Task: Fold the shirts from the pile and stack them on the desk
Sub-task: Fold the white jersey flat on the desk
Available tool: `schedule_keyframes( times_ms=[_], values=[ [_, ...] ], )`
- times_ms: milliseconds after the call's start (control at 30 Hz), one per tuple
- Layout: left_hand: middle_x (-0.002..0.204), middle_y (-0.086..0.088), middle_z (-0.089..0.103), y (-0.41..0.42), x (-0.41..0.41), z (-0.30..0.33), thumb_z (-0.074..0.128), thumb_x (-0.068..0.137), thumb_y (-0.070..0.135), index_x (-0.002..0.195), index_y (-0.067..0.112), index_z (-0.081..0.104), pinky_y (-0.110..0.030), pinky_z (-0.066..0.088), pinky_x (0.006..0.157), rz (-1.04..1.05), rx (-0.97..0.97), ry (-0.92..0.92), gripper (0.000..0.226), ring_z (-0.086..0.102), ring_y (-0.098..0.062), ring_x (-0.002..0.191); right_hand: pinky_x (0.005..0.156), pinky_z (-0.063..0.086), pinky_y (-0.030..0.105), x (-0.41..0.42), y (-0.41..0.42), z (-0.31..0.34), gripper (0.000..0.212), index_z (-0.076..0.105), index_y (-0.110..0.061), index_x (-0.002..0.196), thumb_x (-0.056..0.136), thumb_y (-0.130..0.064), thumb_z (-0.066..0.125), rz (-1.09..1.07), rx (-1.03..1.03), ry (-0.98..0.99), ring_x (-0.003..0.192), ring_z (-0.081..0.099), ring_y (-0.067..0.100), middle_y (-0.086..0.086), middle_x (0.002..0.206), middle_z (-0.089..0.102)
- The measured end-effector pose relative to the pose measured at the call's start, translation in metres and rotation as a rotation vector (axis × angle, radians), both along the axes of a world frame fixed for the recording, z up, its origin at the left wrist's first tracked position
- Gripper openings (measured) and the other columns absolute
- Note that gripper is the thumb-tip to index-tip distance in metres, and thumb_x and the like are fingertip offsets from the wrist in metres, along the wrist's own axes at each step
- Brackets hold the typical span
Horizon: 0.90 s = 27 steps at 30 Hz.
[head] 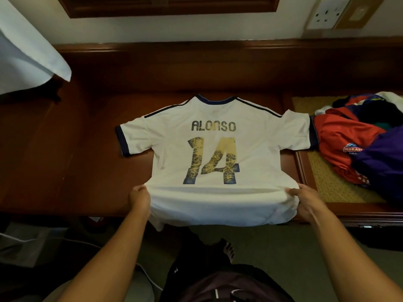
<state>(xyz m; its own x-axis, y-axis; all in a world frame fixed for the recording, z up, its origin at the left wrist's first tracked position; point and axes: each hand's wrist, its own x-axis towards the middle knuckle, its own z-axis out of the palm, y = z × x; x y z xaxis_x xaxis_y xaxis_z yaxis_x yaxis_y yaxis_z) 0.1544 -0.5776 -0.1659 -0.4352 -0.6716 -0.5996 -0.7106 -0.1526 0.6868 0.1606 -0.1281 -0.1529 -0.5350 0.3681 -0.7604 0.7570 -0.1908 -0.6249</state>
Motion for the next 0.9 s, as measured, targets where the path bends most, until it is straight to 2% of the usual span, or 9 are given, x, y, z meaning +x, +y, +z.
schedule_keyframes(
  times_ms=[133, 200, 267, 333, 433, 500, 633, 733, 900],
  values=[
    [0.13, -0.016, 0.053, -0.003, 0.002, 0.008, 0.046, 0.098, 0.01, 0.126, 0.006, 0.055, -0.038, 0.043, 0.097, -0.1, -0.081, -0.004, 0.03, 0.051, -0.033, 0.117, 0.089, 0.051, 0.056, 0.01, 0.01, 0.001, 0.011, 0.064, -0.011, 0.093, 0.084, -0.009, 0.069, 0.13, 0.158, -0.044, 0.099, 0.06, 0.04, 0.019, 0.109, 0.064],
    [0.126, -0.015, 0.055, -0.004, 0.007, 0.009, 0.046, 0.098, 0.014, 0.125, 0.004, 0.056, -0.04, 0.044, 0.096, -0.162, -0.081, -0.026, 0.03, 0.052, -0.035, 0.115, 0.086, 0.053, 0.053, 0.013, 0.01, 0.003, 0.009, 0.061, -0.009, 0.091, 0.088, -0.014, 0.067, 0.178, 0.195, -0.021, 0.096, 0.06, 0.039, 0.02, 0.107, 0.063],
    [0.12, -0.017, 0.059, -0.003, 0.015, 0.007, 0.046, 0.098, 0.021, 0.119, 0.003, 0.06, -0.042, 0.047, 0.088, -0.261, -0.026, -0.083, 0.031, 0.055, -0.037, 0.105, 0.082, 0.051, 0.048, 0.018, 0.007, 0.004, 0.009, 0.06, -0.005, 0.096, 0.091, -0.012, 0.063, 0.228, 0.234, 0.003, 0.093, 0.059, 0.035, 0.021, 0.108, 0.062],
    [0.116, -0.016, 0.061, 0.002, 0.03, 0.002, 0.047, 0.098, 0.021, 0.118, 0.002, 0.059, -0.036, 0.046, 0.08, -0.334, 0.041, -0.151, 0.03, 0.056, -0.033, 0.099, 0.086, 0.048, 0.045, 0.025, 0.002, -0.002, 0.017, 0.059, -0.005, 0.107, 0.091, -0.009, 0.061, 0.308, 0.363, 0.001, 0.101, 0.056, 0.034, 0.02, 0.115, 0.06],
    [0.128, -0.016, 0.055, 0.009, 0.048, -0.013, 0.051, 0.097, 0.019, 0.129, 0.002, 0.052, -0.041, 0.045, 0.093, -0.423, -0.034, -0.23, 0.036, 0.051, -0.036, 0.114, 0.088, 0.042, 0.035, 0.037, -0.007, -0.007, 0.032, 0.054, -0.003, 0.123, 0.092, -0.008, 0.057, 0.371, 0.548, -0.037, 0.115, 0.051, 0.036, 0.019, 0.124, 0.056],
    [0.132, -0.018, 0.052, 0.014, 0.055, -0.018, 0.053, 0.095, 0.014, 0.132, 0.004, 0.05, -0.041, 0.043, 0.094, -0.406, -0.102, -0.224, 0.038, 0.049, -0.037, 0.118, 0.085, 0.04, 0.032, 0.042, -0.017, -0.01, 0.029, 0.054, -0.001, 0.121, 0.093, -0.008, 0.055, 0.398, 0.586, -0.049, 0.114, 0.052, 0.036, 0.02, 0.122, 0.056],
    [0.134, -0.02, 0.052, 0.013, 0.058, -0.025, 0.055, 0.091, 0.01, 0.132, 0.005, 0.05, -0.046, 0.044, 0.102, -0.391, -0.229, -0.241, 0.042, 0.05, -0.04, 0.12, 0.092, 0.046, 0.043, 0.046, -0.036, -0.017, 0.033, 0.053, -0.001, 0.121, 0.095, -0.021, 0.055, 0.476, 0.656, -0.071, 0.113, 0.054, 0.037, 0.021, 0.123, 0.055],
    [0.126, -0.021, 0.057, 0.008, 0.054, -0.03, 0.054, 0.091, 0.013, 0.126, 0.001, 0.055, -0.044, 0.048, 0.094, -0.463, -0.326, -0.315, 0.037, 0.055, -0.041, 0.113, 0.093, 0.047, 0.046, 0.043, -0.042, -0.022, 0.033, 0.052, -0.003, 0.122, 0.096, -0.024, 0.053, 0.481, 0.674, -0.11, 0.114, 0.054, 0.038, 0.02, 0.124, 0.056],
    [0.102, -0.021, 0.065, 0.002, 0.045, -0.036, 0.053, 0.089, 0.008, 0.094, -0.003, 0.063, -0.041, 0.053, 0.08, -0.526, -0.303, -0.305, 0.016, 0.062, -0.038, 0.093, 0.092, 0.045, 0.041, 0.035, -0.04, -0.031, 0.026, 0.056, 0.0, 0.116, 0.096, -0.014, 0.048, 0.509, 0.687, -0.136, 0.113, 0.054, 0.04, 0.022, 0.123, 0.057]
  ],
)
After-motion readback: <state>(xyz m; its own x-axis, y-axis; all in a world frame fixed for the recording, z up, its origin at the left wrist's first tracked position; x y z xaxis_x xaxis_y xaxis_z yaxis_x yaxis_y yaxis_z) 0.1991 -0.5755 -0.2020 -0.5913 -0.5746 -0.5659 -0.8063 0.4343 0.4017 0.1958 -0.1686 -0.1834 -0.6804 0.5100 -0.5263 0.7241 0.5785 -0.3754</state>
